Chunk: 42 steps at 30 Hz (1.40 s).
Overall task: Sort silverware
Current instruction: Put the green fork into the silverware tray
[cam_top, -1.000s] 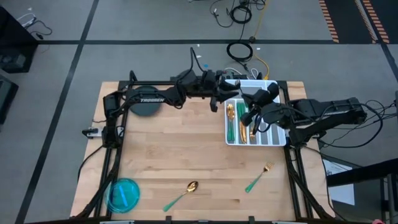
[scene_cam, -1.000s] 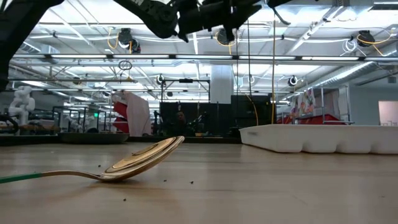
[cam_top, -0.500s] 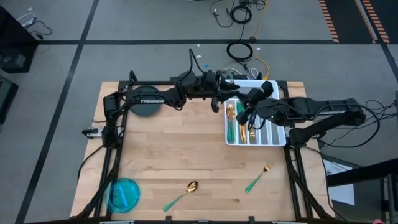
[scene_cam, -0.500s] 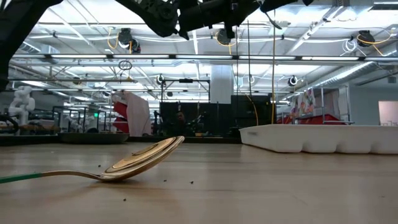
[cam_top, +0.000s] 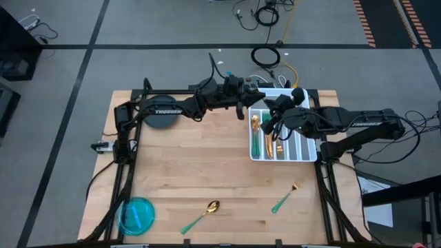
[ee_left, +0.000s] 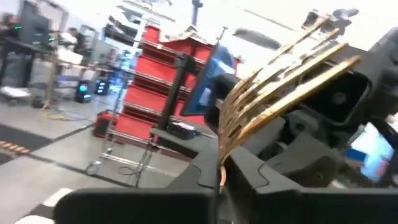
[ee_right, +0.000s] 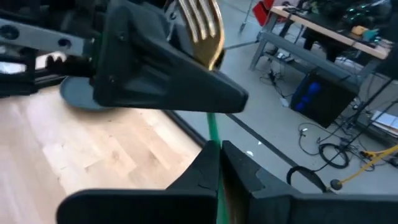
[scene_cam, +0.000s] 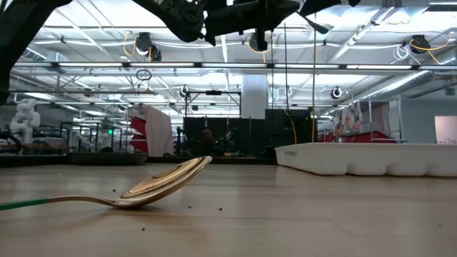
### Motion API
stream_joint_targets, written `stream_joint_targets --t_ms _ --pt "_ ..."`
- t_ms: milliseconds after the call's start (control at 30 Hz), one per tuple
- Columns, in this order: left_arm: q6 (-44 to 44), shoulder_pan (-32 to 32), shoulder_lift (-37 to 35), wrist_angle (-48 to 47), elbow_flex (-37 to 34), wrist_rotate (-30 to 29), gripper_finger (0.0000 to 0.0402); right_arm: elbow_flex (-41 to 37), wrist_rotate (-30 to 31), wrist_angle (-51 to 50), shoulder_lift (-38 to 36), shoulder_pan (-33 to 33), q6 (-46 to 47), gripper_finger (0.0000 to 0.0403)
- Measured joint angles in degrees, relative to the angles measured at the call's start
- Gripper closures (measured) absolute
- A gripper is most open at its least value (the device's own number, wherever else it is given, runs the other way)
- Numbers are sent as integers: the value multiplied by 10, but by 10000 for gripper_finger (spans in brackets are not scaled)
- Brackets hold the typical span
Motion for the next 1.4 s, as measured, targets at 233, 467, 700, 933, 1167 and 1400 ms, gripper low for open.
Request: stream_joint_targets --t_ms 233,467,700,933,1167,1400 --pt "-1 7 0 -9 6 -69 394 0 14 6 -4 -14 -9 402" --pt "242 1 0 -142 57 -105 394 0 -17 -53 -32 -24 -18 327" --pt "448 -39 0 -256 89 -107 395 1 -85 14 -68 -34 -162 228" --pt "463 -51 0 -268 90 -80 396 1 -212 35 -61 -44 -251 215" --pt "463 -50 1 -272 90 -62 396 1 -228 41 -53 -50 -283 229" --pt "459 -55 16 -265 90 -53 396 1 -243 34 -42 -55 -300 282"
